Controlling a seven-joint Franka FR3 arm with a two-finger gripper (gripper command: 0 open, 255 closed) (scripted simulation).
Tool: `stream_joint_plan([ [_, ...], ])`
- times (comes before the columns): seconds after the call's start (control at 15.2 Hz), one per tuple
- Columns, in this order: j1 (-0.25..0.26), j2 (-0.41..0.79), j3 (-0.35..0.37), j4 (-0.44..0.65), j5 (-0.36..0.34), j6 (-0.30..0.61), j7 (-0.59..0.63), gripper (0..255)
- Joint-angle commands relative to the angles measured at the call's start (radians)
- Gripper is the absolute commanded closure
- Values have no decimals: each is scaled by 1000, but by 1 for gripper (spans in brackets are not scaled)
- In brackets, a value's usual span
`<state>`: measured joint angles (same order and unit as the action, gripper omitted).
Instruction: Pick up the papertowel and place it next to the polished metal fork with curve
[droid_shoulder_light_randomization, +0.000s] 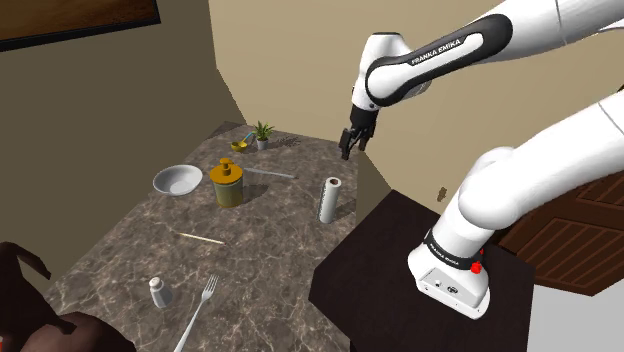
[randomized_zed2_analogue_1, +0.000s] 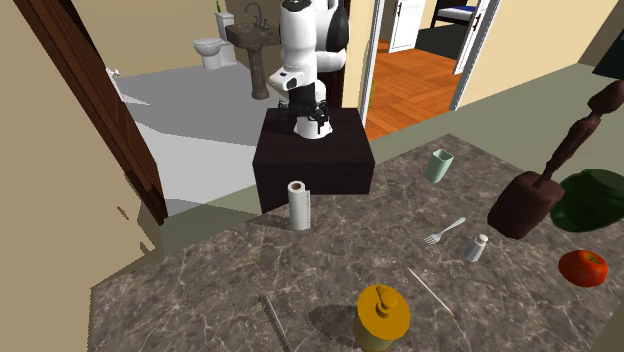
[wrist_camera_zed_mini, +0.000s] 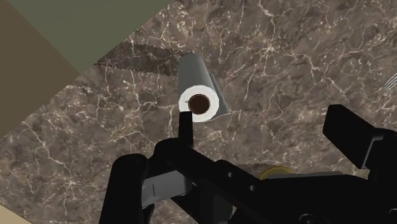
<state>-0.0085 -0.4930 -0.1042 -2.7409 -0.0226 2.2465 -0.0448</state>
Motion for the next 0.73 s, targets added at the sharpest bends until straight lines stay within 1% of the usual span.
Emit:
stream_joint_plan([
  [0.0, 0, 83, -17, -23, -1, 109, -25, 0],
  [0.33, 11, 302, -54, -20, 24, 326, -96, 0],
  [0.46, 19, 398, -67, -6, 53, 407, -137, 0],
  [0.66, 27, 535, -73, 26, 124, 510, -213, 0],
])
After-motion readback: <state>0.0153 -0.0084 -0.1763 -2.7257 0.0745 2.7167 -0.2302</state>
